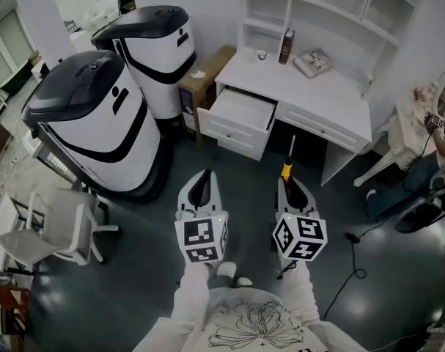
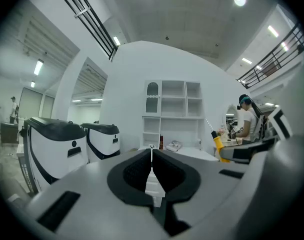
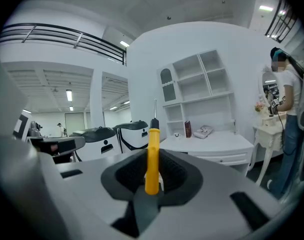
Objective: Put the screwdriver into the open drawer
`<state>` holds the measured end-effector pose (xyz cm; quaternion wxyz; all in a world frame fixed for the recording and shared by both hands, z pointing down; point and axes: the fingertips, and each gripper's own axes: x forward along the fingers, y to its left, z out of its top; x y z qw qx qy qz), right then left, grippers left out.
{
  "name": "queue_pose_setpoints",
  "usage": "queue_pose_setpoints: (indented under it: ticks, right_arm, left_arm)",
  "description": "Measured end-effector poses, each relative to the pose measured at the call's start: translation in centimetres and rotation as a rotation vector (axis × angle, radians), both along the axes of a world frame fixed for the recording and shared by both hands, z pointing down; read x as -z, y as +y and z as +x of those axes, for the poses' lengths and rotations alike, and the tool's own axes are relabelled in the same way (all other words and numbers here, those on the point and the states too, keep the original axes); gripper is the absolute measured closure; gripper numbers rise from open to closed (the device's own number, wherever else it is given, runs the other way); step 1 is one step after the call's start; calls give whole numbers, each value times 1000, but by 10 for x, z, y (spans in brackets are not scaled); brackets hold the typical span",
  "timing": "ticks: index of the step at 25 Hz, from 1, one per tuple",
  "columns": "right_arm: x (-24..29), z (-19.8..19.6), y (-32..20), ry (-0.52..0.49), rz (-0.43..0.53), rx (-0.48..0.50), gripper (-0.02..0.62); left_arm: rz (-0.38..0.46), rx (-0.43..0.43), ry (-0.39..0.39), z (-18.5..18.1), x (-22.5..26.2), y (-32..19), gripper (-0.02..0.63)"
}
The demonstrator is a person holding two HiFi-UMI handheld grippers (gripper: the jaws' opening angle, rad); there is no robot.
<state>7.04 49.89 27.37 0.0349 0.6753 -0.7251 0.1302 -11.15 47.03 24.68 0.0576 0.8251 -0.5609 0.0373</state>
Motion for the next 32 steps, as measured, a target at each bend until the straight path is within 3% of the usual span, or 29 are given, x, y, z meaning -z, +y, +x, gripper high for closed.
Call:
queue_pose_setpoints:
  ticks: [20, 32]
  right_arm:
    - [-30, -7, -50, -16, -56, -33, 529]
    - [-34, 32, -164, -11, -43, 18, 529]
  left_arm:
    - [-67, -31, -6, -6, -34, -59, 597]
    - [-59, 22, -8, 29, -40, -166, 597]
